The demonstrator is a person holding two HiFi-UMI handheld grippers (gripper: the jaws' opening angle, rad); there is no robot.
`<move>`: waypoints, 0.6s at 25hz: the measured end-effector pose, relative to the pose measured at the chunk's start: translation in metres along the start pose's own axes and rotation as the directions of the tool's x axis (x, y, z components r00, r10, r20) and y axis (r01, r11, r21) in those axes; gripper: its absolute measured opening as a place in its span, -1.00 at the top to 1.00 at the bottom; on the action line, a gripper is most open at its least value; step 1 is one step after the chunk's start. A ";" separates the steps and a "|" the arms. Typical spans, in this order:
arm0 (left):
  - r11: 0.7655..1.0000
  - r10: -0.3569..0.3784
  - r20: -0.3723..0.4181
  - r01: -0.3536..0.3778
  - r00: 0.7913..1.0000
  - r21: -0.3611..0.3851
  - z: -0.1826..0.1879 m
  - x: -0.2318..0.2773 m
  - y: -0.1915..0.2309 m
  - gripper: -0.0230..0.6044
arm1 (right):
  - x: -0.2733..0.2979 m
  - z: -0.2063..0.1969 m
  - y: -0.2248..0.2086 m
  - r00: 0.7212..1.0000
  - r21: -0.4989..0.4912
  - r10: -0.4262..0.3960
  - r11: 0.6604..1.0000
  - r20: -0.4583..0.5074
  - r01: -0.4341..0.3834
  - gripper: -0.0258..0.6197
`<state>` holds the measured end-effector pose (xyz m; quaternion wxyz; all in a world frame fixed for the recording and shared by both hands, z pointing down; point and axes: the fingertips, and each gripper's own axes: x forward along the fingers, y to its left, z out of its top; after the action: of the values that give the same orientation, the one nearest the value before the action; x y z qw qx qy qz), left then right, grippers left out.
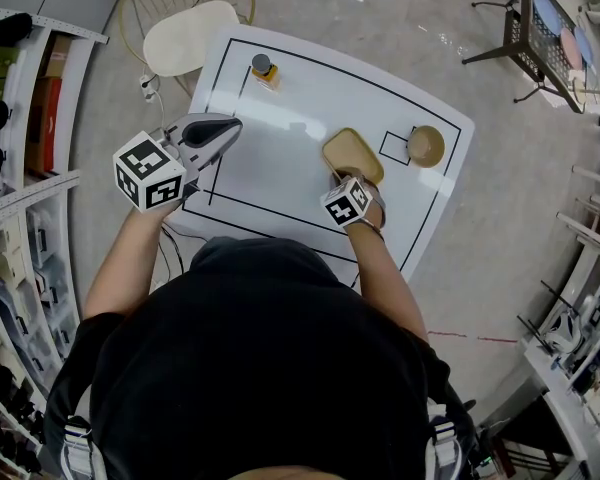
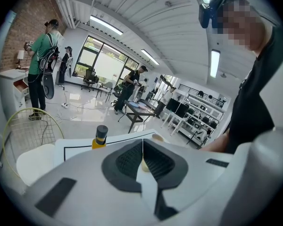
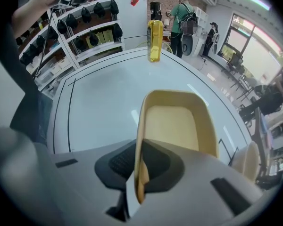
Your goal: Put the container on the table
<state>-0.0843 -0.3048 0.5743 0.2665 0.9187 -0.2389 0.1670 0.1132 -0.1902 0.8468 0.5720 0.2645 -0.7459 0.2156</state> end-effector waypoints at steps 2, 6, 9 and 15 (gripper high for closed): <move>1.000 0.000 0.000 0.000 1.000 0.001 0.000 -0.001 -0.002 0.90 | -0.001 0.001 -0.001 1.000 -0.004 -0.007 1.000 0.003 0.007 0.81; 1.000 -0.002 0.001 0.002 1.000 0.005 0.001 -0.003 -0.007 0.90 | -0.005 0.003 0.002 1.000 -0.002 -0.004 1.000 0.013 0.004 0.73; 1.000 -0.003 0.005 0.003 1.000 0.011 0.003 -0.004 -0.010 0.90 | -0.009 0.007 0.001 1.000 -0.009 -0.015 1.000 0.027 0.015 0.69; 1.000 -0.002 0.016 0.002 1.000 0.023 0.007 -0.008 -0.018 0.90 | -0.018 0.009 0.000 0.998 -0.002 -0.030 1.000 0.048 0.030 0.65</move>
<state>-0.0800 -0.2923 0.5579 0.2543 0.9232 -0.2380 0.1622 0.1108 -0.1931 0.8274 0.5577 0.2800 -0.7555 0.1995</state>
